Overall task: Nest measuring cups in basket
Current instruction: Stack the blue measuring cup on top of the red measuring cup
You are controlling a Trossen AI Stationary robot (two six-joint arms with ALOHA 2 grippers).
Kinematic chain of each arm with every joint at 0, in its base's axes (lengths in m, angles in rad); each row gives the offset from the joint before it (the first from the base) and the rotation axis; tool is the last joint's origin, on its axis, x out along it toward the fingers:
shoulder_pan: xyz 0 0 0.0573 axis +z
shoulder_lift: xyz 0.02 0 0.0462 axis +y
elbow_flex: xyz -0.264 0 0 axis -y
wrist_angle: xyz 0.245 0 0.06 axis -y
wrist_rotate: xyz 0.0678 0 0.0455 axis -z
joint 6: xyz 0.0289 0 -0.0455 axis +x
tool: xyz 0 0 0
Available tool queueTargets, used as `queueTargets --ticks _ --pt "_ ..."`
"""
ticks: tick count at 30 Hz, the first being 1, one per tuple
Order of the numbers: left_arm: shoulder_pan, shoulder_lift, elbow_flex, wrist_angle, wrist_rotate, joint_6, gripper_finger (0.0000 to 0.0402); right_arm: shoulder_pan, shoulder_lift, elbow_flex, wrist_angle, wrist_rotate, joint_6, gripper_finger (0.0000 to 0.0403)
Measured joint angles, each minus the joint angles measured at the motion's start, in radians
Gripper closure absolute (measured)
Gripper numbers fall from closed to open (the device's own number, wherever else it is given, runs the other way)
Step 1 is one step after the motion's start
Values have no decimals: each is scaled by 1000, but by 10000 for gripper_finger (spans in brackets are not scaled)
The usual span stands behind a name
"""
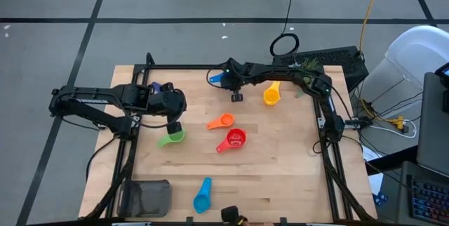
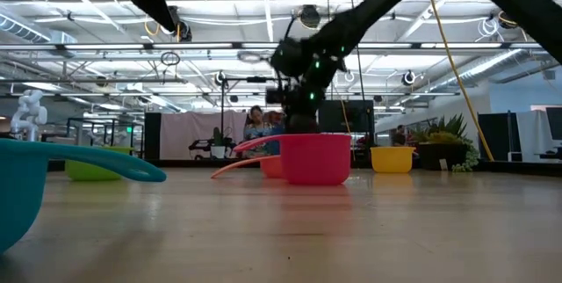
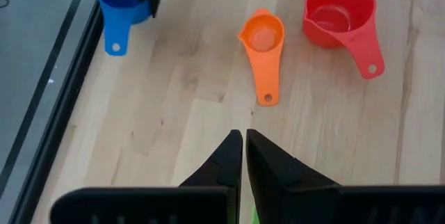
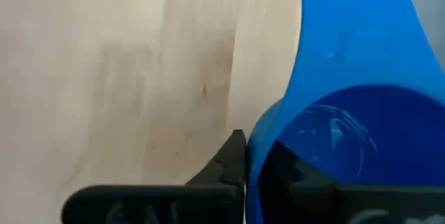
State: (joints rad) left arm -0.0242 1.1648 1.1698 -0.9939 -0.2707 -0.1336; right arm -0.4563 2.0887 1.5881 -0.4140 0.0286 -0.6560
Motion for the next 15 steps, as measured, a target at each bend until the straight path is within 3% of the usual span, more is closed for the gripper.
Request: queueTargets --ticks 7,15 --pt "0 0 0 0 0 5 375 140 -195 0 -243 -5 18 401" --pt "1 0 0 4 0 26 375 397 -339 0 -493 -135 155 402"
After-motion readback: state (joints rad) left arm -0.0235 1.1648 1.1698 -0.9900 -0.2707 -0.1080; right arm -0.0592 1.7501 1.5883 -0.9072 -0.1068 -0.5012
